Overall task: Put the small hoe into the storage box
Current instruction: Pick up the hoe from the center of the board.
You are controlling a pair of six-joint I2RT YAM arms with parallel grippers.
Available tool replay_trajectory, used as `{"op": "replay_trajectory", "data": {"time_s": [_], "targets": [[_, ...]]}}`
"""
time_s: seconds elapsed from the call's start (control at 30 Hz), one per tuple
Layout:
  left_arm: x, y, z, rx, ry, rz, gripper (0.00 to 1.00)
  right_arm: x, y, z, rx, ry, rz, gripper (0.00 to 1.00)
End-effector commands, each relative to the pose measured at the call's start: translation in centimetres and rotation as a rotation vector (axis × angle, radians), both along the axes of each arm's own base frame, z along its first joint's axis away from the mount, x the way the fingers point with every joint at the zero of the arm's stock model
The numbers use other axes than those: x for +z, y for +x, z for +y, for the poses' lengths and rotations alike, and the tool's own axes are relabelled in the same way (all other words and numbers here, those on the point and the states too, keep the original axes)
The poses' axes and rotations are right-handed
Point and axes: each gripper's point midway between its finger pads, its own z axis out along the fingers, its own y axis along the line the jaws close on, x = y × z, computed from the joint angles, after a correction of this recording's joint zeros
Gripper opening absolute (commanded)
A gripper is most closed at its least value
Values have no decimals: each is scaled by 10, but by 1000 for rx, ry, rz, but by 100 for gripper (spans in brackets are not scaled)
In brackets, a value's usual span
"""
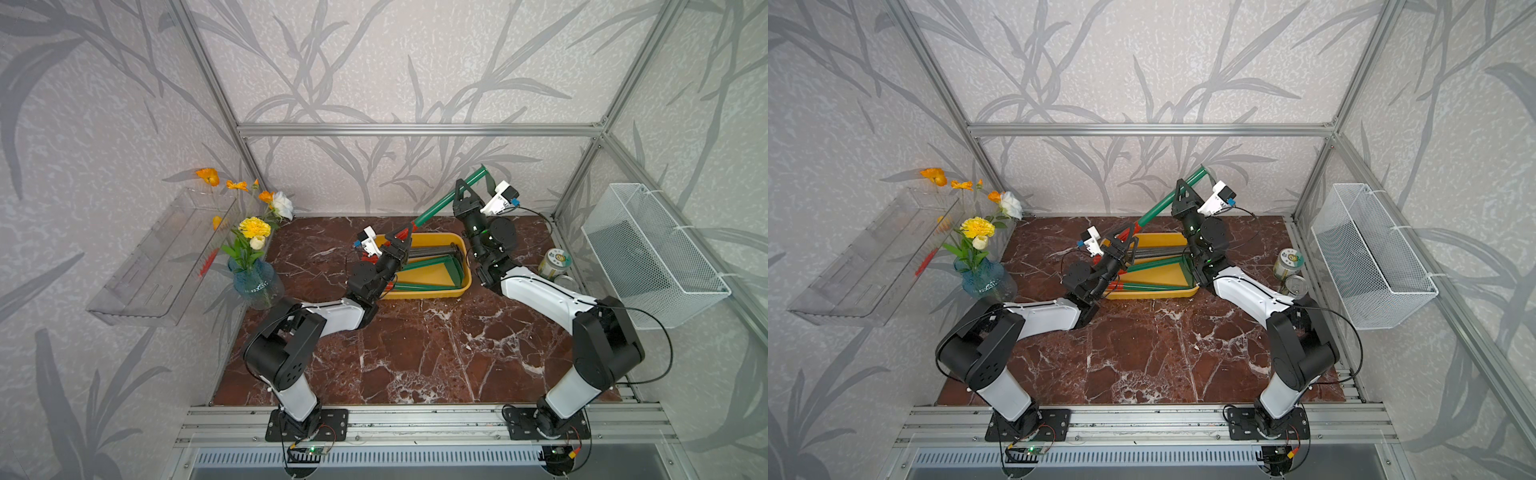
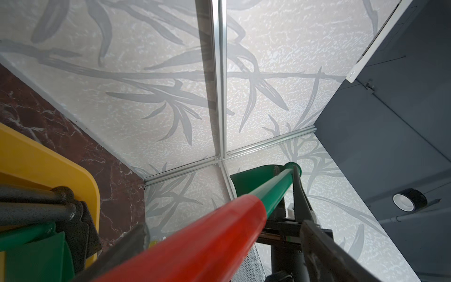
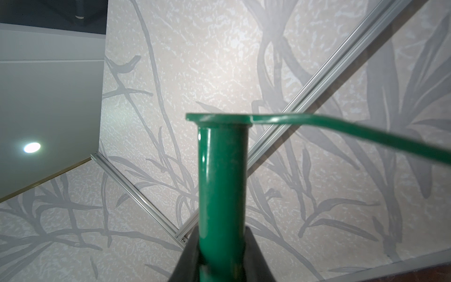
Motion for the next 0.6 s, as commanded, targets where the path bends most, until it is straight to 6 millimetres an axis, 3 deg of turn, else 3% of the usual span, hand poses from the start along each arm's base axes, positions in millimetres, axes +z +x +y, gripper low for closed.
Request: {"op": "replay_trajectory", "data": {"time_s": [0.0, 0.27, 0.57], "targets": [[44, -8, 15, 54, -62, -135, 95, 43, -33, -8, 53, 78, -135, 0], [63, -7, 25, 113, -81, -182, 92, 4, -31, -5, 82, 96, -79, 0], [73, -7, 24, 96, -114, -194, 66, -48, -23, 7, 147, 128, -28, 0]]}}
